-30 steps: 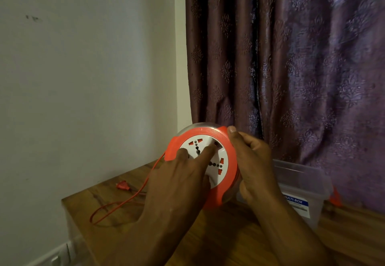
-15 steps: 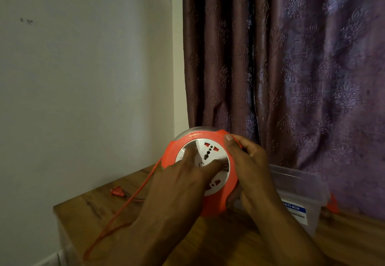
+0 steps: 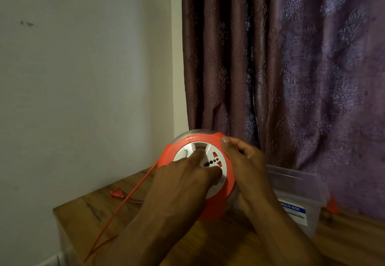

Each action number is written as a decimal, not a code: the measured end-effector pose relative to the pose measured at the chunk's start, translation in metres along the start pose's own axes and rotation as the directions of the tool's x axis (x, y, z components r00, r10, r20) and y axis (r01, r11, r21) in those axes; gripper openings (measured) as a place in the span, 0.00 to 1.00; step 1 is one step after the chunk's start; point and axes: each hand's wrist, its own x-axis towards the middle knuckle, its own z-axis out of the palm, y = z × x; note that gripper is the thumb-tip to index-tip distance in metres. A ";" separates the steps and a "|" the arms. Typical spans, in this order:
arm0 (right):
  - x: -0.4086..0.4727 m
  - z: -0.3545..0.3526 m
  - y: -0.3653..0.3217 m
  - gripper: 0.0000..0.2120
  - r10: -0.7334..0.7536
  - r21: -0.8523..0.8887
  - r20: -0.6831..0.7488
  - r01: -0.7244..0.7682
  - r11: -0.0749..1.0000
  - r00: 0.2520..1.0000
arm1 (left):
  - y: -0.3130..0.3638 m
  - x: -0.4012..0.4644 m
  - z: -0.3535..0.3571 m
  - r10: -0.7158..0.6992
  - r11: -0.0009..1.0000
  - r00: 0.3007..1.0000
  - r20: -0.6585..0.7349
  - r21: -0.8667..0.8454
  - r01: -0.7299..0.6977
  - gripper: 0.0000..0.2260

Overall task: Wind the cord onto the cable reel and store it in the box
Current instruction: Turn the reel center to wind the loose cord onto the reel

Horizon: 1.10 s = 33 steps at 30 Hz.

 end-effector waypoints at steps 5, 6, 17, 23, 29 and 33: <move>0.001 0.001 0.003 0.11 0.012 0.004 -0.005 -0.012 1.000 1.000 | -0.001 0.000 -0.005 0.061 0.997 0.997 -0.039 0.042 -0.059 0.15; 0.001 0.002 0.004 0.11 0.010 0.003 -0.008 -0.010 1.000 1.000 | -0.001 -0.001 -0.005 0.061 0.997 0.997 -0.037 0.040 -0.060 0.14; 0.001 0.005 0.009 0.07 0.001 -0.032 -0.049 -0.003 0.999 0.999 | -0.004 -0.021 0.003 -0.100 0.986 0.990 -0.099 -0.143 0.085 0.08; 0.003 0.004 0.012 0.06 0.005 -0.015 -0.103 -0.007 1.000 0.995 | -0.016 -0.031 0.015 -0.243 0.960 0.955 -0.172 -0.185 0.211 0.23; 0.004 0.005 0.014 0.06 0.003 -0.014 -0.099 -0.004 1.000 0.995 | -0.010 -0.018 0.029 -0.203 0.970 0.971 -0.127 -0.165 0.181 0.31; 0.004 0.006 0.014 0.07 0.002 -0.009 -0.088 -0.003 1.000 0.996 | -0.003 -0.012 0.030 -0.235 0.970 0.967 -0.097 -0.093 0.227 0.32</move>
